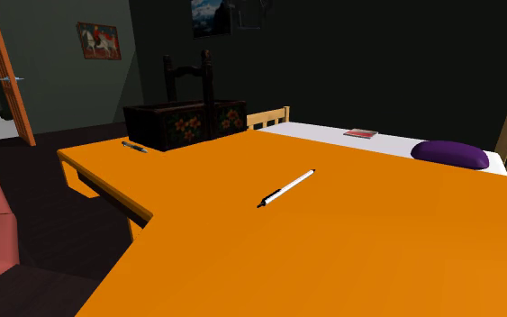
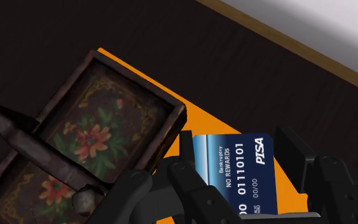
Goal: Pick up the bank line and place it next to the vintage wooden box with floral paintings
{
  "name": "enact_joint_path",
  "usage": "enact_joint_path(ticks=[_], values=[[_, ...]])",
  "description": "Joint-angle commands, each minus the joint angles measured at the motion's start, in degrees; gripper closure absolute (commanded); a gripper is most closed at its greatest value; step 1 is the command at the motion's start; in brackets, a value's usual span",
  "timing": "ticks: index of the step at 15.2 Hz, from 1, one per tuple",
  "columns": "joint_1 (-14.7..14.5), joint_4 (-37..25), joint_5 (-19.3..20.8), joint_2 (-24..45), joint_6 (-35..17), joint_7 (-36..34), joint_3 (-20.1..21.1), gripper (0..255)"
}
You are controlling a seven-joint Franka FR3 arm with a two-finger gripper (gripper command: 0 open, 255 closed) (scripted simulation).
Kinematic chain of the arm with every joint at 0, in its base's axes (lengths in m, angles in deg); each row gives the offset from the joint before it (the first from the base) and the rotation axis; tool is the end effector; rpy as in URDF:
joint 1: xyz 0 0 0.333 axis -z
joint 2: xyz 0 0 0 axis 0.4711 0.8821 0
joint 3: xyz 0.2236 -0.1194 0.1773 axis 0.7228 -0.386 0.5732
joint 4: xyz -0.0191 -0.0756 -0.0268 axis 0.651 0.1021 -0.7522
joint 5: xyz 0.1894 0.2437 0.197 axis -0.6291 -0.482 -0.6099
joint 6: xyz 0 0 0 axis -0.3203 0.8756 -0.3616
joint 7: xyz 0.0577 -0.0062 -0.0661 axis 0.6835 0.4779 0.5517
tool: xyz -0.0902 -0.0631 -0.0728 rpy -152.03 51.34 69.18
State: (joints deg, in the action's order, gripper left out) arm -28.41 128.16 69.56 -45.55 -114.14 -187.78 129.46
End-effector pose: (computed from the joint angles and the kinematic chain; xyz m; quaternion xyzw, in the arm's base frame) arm 0.2985 0.5042 0.7018 -0.7200 0.6256 0.2196 0.2049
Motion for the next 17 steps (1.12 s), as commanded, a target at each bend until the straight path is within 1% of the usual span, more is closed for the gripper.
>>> enact_joint_path(ticks=[1, 8, 17], values=[[1.08, 2.58, -1.52, -1.11, -1.76, 1.16, 0.15, 255], [4.18, 10.53, -6.98, -5.05, -6.72, 5.54, 0.29, 255], [5.66, 18.96, -11.94, -8.09, -12.61, 10.26, 0.10, 255]])
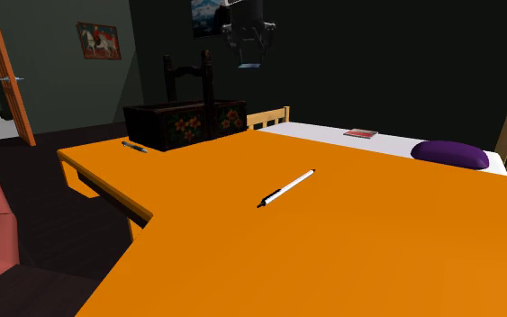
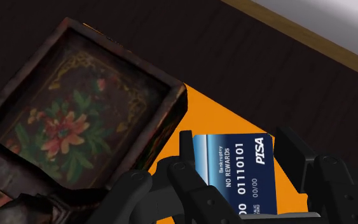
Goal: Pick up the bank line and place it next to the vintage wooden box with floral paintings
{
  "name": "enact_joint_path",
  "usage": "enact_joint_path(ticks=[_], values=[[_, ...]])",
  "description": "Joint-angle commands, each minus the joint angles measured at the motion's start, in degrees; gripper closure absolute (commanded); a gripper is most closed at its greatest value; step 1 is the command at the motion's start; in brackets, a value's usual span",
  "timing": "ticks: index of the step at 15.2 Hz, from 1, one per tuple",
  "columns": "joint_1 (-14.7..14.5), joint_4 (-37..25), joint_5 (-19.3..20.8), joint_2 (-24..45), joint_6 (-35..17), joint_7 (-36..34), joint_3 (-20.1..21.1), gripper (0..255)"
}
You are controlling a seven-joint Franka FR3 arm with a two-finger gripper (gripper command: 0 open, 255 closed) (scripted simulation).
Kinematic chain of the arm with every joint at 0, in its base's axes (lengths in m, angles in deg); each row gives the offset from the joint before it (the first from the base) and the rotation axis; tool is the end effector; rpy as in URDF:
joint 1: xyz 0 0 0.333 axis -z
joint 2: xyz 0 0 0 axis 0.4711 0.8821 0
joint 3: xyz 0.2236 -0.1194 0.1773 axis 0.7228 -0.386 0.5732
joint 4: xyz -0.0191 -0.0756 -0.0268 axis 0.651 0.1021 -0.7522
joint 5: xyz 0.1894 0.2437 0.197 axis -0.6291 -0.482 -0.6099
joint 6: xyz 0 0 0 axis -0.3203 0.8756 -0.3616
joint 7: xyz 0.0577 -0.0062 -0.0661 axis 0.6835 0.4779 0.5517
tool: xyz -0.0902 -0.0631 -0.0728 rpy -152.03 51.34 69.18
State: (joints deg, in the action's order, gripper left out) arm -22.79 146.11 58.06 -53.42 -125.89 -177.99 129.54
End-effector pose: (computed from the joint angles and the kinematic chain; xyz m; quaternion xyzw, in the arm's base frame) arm 0.2983 0.5057 0.6187 -0.7199 0.6257 0.2198 0.2048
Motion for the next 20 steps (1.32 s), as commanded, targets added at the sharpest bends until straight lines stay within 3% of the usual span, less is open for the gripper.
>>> enact_joint_path(ticks=[1, 20], values=[[0.09, 1.86, -0.84, -0.41, -1.51, 0.92, 0.00, 255], [-0.65, 15.21, -3.70, 0.97, -14.87, 6.74, 0.69, 255]])
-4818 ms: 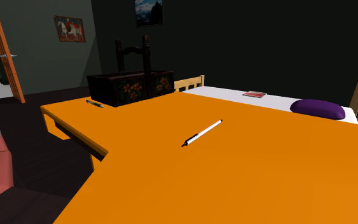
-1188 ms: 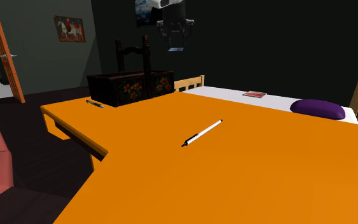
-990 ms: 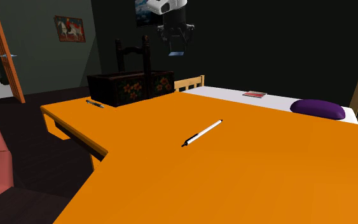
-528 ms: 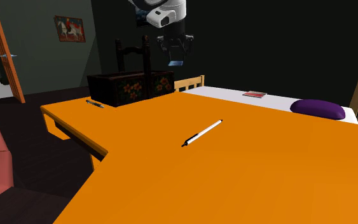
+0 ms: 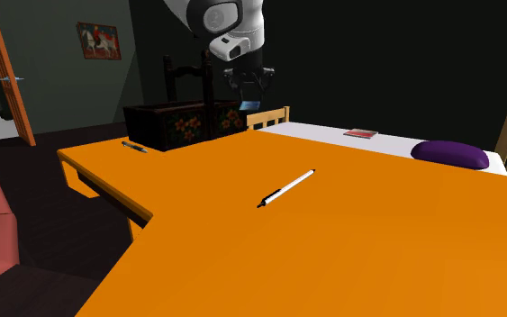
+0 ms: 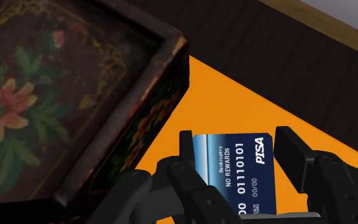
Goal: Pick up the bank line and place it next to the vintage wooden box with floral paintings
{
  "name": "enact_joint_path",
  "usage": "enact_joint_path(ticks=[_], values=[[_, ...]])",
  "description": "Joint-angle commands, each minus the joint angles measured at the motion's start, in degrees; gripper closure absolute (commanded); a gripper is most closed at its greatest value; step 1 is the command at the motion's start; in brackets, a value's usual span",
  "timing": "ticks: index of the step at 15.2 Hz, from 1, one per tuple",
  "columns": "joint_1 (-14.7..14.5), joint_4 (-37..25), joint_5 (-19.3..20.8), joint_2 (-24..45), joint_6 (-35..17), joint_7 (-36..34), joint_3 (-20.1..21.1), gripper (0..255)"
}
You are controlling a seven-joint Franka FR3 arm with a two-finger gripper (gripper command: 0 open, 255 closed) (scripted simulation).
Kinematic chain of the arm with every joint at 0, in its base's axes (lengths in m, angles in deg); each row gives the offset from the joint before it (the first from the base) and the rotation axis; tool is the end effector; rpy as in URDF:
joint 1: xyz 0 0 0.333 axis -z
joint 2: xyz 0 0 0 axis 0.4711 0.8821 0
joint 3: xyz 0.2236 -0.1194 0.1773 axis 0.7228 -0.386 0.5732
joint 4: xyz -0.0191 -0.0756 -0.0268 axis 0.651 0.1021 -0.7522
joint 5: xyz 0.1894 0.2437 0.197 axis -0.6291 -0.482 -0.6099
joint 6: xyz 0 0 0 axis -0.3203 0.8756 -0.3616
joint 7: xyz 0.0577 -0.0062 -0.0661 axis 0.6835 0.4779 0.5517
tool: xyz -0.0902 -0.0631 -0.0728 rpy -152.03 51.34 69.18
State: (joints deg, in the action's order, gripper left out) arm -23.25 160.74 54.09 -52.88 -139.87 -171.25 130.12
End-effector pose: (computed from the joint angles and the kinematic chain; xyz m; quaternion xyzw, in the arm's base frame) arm 0.2999 0.5063 0.5192 -0.7197 0.6258 0.2199 0.2048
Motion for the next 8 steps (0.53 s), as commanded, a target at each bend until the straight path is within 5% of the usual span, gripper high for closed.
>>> enact_joint_path(ticks=[1, 8], values=[[-0.31, 1.16, 0.38, 0.75, -1.66, 0.16, 0.15, 255], [-1.42, 4.93, 1.77, 3.61, -7.13, 0.83, 0.19, 255]])
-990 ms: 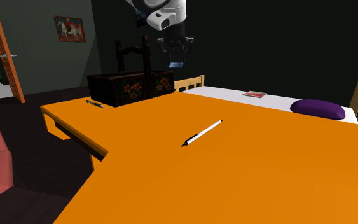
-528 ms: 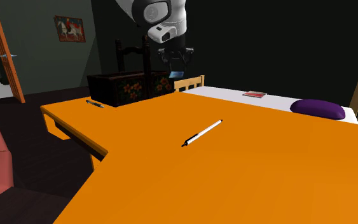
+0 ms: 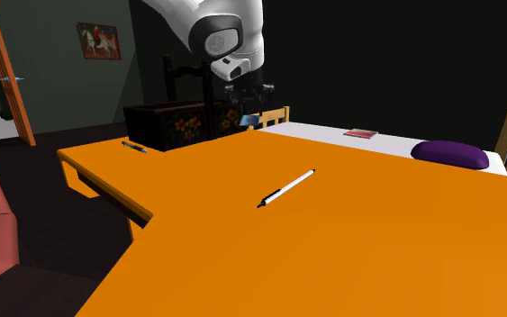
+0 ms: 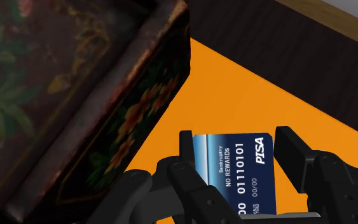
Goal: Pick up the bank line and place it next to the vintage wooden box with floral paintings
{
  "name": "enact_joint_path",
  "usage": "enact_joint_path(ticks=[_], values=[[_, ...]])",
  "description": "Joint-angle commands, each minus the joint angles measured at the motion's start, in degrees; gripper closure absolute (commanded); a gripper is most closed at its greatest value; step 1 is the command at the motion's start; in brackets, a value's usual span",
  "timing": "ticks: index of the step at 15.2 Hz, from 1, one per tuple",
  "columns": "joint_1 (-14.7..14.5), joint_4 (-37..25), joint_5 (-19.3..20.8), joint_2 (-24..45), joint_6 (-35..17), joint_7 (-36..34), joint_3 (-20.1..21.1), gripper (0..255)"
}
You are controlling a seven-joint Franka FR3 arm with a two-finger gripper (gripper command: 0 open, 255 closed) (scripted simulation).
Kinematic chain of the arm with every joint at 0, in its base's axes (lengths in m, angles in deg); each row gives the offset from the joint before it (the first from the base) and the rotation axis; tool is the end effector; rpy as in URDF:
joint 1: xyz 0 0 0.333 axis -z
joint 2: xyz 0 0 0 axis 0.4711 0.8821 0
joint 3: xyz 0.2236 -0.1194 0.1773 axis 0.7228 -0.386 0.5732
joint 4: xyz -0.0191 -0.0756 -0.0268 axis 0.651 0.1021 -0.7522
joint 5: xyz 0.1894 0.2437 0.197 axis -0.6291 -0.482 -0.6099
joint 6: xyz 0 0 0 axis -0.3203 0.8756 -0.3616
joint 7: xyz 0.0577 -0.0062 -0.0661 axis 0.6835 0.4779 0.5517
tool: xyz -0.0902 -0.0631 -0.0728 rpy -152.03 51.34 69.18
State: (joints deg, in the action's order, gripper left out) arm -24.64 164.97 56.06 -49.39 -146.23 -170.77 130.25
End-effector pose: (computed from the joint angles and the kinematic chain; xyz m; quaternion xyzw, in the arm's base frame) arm 0.3013 0.5080 0.4792 -0.7198 0.6258 0.2200 0.2047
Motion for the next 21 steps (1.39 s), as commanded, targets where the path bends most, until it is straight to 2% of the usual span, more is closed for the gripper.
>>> enact_joint_path(ticks=[1, 8, 16, 17, 21], values=[[-0.24, 1.19, 0.09, 0.60, -1.56, 0.39, 0.01, 255], [-2.28, 4.53, 2.82, 4.61, -7.49, 0.31, -1.00, 255], [-2.33, 4.52, 2.78, 4.60, -7.47, 0.33, -1.05, 255], [-2.33, 4.52, 2.78, 4.60, -7.47, 0.33, -1.05, 0], [-2.33, 4.52, 2.78, 4.60, -7.47, 0.33, -1.05, 0]])
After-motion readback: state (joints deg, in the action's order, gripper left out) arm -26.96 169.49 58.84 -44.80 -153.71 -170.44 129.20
